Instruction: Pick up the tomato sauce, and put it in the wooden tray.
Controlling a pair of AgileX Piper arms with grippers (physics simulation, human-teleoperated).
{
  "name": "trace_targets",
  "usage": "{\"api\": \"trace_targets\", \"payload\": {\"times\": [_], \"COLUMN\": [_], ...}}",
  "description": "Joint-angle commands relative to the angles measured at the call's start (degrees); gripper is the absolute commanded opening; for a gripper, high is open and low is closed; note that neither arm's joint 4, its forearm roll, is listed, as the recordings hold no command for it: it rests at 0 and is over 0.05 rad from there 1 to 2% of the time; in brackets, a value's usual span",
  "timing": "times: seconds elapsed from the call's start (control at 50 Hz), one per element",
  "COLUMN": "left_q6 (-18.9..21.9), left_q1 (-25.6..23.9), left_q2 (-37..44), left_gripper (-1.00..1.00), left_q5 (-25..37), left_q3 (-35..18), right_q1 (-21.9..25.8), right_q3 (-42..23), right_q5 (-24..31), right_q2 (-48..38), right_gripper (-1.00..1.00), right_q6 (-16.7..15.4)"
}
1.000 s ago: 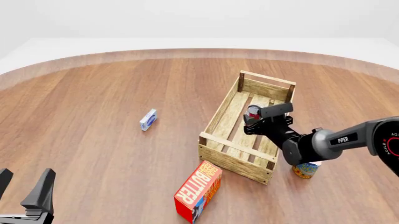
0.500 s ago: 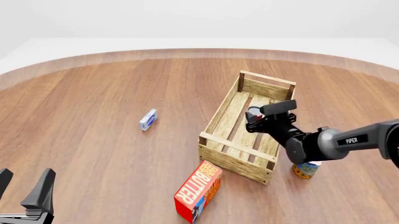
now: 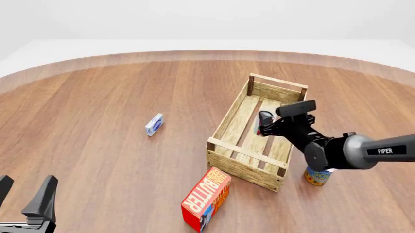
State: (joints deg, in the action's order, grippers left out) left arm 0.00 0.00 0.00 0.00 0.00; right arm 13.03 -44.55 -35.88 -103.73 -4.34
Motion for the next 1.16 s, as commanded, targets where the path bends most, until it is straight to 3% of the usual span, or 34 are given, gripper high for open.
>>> {"api": "trace_targets", "payload": {"times": [0.02,1.16], "left_q6": [0.0,0.0], "left_q1": [0.0,0.0], "left_q2": [0.0,0.0], "left_gripper": [1.00,1.00], "left_q5": [0.0,0.0], "left_q3": [0.0,0.0], "right_q1": [-0.2,-0.5], "right_q3": [2.1,9.3], "right_q5": [0.7,12.1], "right_q2": [3.7,27.2], "right_gripper": [1.00,1.00], "right_q6": [-0.3,-2.7]}}
